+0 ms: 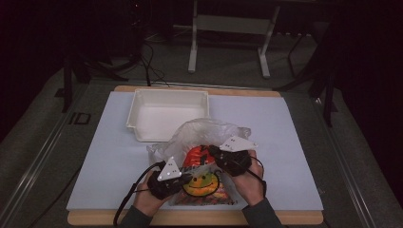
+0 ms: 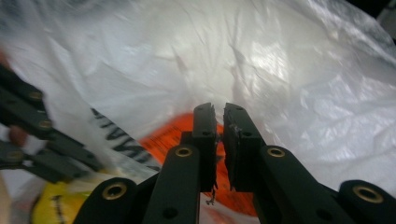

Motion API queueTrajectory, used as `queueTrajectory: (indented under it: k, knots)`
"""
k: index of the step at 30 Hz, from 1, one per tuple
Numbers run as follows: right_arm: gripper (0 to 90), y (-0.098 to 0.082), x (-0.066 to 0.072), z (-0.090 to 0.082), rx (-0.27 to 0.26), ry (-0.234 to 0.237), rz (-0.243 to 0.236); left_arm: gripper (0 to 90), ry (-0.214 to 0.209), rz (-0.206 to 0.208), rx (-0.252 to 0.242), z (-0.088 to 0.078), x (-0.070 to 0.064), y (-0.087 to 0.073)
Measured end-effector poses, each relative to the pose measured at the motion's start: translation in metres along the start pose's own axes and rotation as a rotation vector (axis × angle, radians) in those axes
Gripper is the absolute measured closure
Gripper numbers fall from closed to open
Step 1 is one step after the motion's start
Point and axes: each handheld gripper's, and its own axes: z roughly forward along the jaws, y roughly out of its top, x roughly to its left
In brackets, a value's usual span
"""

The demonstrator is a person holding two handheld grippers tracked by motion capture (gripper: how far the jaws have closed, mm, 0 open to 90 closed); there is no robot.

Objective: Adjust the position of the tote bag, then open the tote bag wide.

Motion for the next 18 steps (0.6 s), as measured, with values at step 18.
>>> queueTrajectory:
  k: [18]
  knots:
    - [80.7,-0.021,-0.011,0.003,0.101,-0.012,0.005,85.3,-0.043,-0.025,0.002,-0.003,-0.01,-0.012]
